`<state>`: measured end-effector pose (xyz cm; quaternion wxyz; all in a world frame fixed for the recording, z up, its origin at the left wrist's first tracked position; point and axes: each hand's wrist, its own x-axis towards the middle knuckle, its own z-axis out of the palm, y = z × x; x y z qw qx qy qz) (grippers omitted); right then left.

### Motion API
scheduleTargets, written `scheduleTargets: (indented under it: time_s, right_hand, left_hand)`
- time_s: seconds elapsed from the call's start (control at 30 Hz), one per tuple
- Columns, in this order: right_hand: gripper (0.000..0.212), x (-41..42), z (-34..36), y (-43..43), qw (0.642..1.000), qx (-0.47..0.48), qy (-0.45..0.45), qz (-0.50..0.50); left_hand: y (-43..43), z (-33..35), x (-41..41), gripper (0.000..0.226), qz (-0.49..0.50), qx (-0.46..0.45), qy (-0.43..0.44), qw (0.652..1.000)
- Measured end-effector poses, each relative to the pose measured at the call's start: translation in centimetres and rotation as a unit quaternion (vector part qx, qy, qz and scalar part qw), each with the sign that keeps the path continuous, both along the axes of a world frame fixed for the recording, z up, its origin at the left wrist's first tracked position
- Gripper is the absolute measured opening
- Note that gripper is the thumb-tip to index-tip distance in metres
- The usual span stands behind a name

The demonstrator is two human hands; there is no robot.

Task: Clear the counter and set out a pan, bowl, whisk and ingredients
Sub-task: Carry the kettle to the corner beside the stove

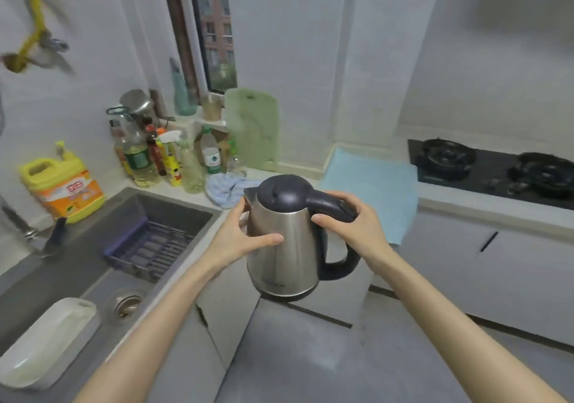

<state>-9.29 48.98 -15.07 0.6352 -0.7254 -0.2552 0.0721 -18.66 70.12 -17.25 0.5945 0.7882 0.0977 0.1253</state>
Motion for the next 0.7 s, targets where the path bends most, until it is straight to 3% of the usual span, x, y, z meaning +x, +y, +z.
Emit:
scheduleTargets:
  time_s: [0.2, 0.37, 0.7]
  right_hand:
    - [0.033, 6.5, 0.1, -10.2, 0.989, 0.014, 0.024, -0.145]
    - [0.036, 11.4, 0.2, -18.2, 0.968, 0.015, 0.021, -0.251]
    - [0.033, 22.1, 1.1, -34.3, 0.896, 0.021, -0.004, -0.444]
  left_hand:
    - [-8.2, 0.5, 12.6, 0.095, -0.128, 0.034, 0.014, 0.991]
    - [-16.4, 0.8, 22.1, 0.092, -0.233, 0.034, 0.009, 0.972]
    - [-35.1, 1.7, 42.6, 0.074, -0.443, 0.033, -0.005, 0.896]
